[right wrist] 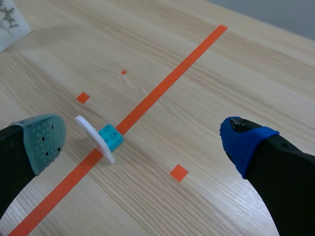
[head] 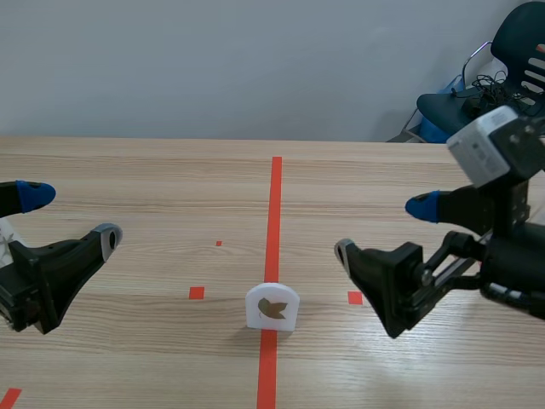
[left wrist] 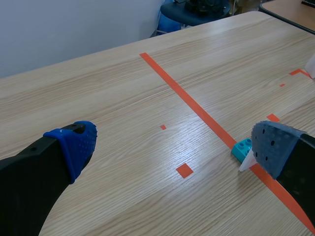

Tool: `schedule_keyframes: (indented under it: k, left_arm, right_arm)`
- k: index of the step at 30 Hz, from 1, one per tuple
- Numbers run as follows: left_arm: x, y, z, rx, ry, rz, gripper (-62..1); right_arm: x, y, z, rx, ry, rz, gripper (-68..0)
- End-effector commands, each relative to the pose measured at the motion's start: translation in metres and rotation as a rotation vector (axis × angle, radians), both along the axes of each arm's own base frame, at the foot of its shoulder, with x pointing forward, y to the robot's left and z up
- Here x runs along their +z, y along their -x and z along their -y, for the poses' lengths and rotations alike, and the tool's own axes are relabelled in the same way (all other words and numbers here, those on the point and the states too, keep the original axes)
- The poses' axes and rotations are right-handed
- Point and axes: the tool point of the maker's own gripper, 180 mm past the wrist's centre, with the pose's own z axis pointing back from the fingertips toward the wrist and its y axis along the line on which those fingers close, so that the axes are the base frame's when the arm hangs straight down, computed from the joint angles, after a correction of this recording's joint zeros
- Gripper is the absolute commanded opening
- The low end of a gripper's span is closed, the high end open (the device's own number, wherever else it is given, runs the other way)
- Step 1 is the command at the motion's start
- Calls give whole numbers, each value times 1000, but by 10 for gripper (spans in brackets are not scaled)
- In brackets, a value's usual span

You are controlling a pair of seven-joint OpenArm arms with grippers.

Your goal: Do the leaf sorting experiment

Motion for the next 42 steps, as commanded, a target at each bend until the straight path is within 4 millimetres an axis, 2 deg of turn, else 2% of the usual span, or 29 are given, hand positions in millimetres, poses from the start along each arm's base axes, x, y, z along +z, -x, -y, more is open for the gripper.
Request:
schedule_keyframes:
  k: [1, 6, 13, 18, 22, 28, 32, 34, 37, 42]
  left_arm:
    - [11, -3, 2, -4, 20, 37, 14]
    - [11, -3, 2, -4, 20, 37, 14]
    - [11, -3, 2, -3, 20, 37, 14]
    - [11, -3, 2, -3, 20, 37, 14]
    - [11, -3, 2, -3, 20, 37, 14]
    - [11, -3, 2, -3, 20, 37, 14]
    - [11, -3, 2, -3, 20, 37, 14]
    - [11, -3, 2, -3, 20, 37, 14]
    - [11, -3, 2, -3, 20, 37, 14]
    - [11, -3, 2, -3, 20, 37, 14]
  right_arm:
    - [-10, 3, -4, 21, -5, -3, -23]
    - [-44, 10, -24, 90, -11, -7, -23]
    - [-87, 2, -56, 147, -25, -8, -23]
    - [-99, -6, -79, 164, -16, 42, -46]
    - [-98, -3, -96, 208, -3, 70, -149]
    - [-101, 3, -107, 235, 2, 56, -430]
    - [-101, 3, -107, 235, 3, 55, -564]
    - [-100, 3, -107, 234, 2, 58, -596]
    - [-92, -1, -100, 231, 4, 81, -597]
    - [-57, -5, -66, 140, -8, 135, -597]
